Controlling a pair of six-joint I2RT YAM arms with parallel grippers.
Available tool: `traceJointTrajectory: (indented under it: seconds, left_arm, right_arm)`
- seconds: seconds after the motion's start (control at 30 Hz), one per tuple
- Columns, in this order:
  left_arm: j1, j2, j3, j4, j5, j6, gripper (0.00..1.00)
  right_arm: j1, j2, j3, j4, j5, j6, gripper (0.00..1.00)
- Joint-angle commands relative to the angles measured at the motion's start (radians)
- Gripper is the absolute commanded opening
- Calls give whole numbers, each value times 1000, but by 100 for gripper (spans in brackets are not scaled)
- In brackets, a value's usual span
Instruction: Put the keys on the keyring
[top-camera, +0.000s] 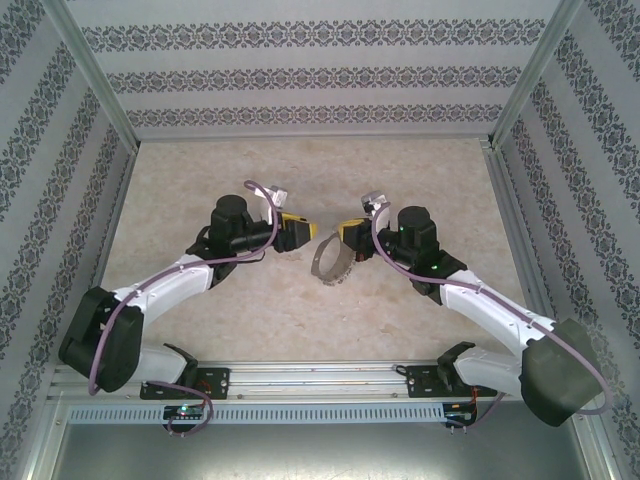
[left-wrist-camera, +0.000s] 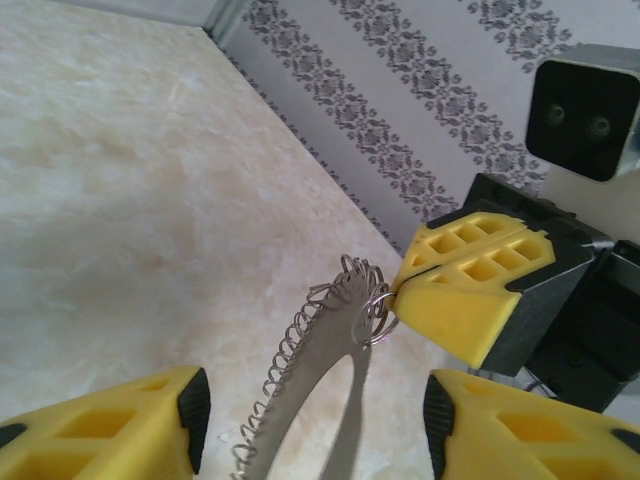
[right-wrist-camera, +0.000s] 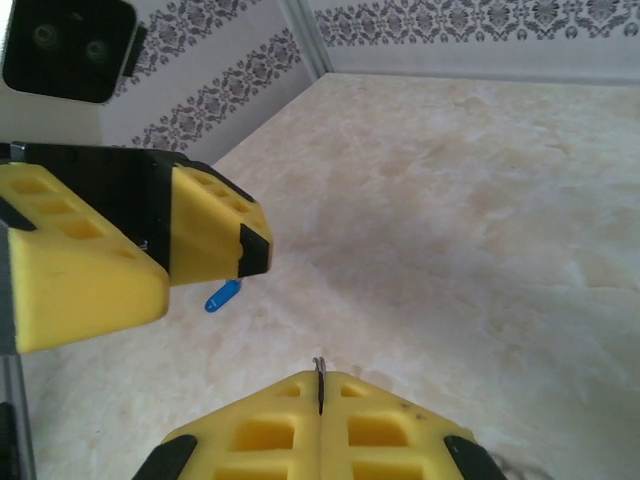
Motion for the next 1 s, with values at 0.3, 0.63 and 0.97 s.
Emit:
traceJointTrajectory:
  seconds: [0.3, 0.63, 0.97]
  left_arm:
    - [-28, 51, 36, 201, 140, -40, 42]
    - [-55, 77, 51, 199, 175, -36, 41]
    - [-71, 92, 60, 208, 180, -37, 41]
  right_arm:
    - [-7, -20, -1, 91, -101, 39, 0]
    - [-7, -21, 9, 94, -109, 52, 0]
    - [-7, -26, 15, 96, -107, 56, 0]
